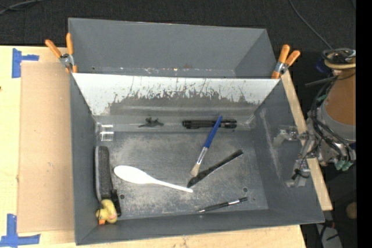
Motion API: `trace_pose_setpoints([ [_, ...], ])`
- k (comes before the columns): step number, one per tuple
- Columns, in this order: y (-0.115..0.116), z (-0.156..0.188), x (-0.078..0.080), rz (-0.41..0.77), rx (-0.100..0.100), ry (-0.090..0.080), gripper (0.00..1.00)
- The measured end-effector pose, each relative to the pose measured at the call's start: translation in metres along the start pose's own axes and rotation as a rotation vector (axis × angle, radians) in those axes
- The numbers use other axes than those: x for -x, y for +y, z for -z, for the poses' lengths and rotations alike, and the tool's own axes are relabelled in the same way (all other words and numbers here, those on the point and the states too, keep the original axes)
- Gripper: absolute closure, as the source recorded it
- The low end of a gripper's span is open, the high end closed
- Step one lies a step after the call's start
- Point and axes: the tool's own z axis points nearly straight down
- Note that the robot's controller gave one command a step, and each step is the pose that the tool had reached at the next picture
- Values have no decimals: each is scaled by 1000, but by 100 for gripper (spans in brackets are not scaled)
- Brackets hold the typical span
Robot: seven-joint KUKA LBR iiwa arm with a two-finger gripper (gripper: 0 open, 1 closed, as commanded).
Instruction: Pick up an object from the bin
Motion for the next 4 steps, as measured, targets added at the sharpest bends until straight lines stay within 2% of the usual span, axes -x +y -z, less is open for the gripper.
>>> trace_pose_setpoints([
  [1,1,4,2,5,-2,-7,0],
  [2,31,-42,2,196,-5,-14,0],
  [3,72,-75,-18,280,1,-4,0],
  [4,117,-104,-7,384,1,-2,0],
])
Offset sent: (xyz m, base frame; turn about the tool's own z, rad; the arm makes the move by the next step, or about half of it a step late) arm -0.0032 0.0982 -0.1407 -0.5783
